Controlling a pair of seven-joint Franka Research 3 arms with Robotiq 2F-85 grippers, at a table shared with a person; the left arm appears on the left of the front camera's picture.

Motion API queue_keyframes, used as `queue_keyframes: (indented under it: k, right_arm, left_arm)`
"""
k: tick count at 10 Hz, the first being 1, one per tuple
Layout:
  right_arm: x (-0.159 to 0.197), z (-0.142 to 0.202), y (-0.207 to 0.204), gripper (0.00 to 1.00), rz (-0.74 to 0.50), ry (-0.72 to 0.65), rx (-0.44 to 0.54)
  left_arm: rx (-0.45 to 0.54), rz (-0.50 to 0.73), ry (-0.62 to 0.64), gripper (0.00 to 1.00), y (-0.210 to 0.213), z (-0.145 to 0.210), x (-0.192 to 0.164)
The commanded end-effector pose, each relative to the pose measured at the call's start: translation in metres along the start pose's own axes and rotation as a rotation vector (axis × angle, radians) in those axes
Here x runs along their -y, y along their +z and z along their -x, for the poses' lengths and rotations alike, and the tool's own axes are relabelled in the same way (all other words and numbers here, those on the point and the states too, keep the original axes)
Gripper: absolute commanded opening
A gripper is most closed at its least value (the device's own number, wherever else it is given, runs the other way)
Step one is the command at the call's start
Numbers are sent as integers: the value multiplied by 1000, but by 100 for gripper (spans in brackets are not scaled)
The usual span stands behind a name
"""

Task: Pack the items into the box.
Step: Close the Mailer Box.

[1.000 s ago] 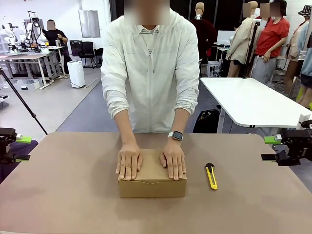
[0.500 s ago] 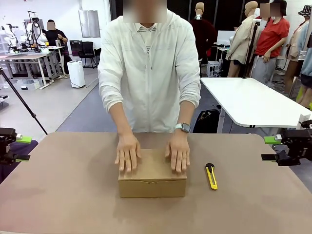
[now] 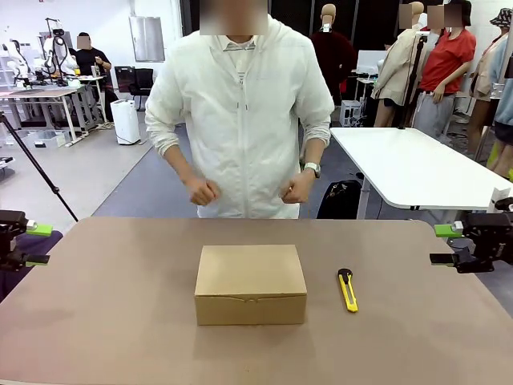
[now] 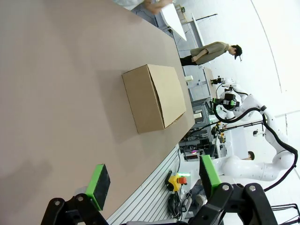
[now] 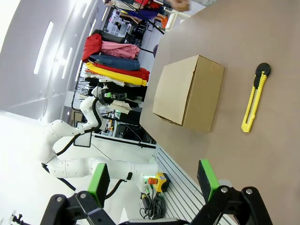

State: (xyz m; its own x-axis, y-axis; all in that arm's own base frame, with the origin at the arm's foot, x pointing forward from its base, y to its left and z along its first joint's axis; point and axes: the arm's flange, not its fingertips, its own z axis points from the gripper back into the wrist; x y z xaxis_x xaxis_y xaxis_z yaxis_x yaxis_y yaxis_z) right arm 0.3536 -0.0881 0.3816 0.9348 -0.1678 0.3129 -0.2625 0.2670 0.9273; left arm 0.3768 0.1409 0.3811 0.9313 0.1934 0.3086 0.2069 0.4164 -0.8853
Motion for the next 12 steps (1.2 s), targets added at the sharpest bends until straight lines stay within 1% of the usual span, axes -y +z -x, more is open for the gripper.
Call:
queue_keyframes:
  k: [1, 12]
  right_arm:
    - [-4, 0, -1, 100, -3, 4, -3]
    - [-4, 0, -1, 100, -3, 4, -3]
  left_arm:
    - [11, 13, -6, 100, 2, 2, 1]
    - [11, 13, -6, 100, 2, 2, 1]
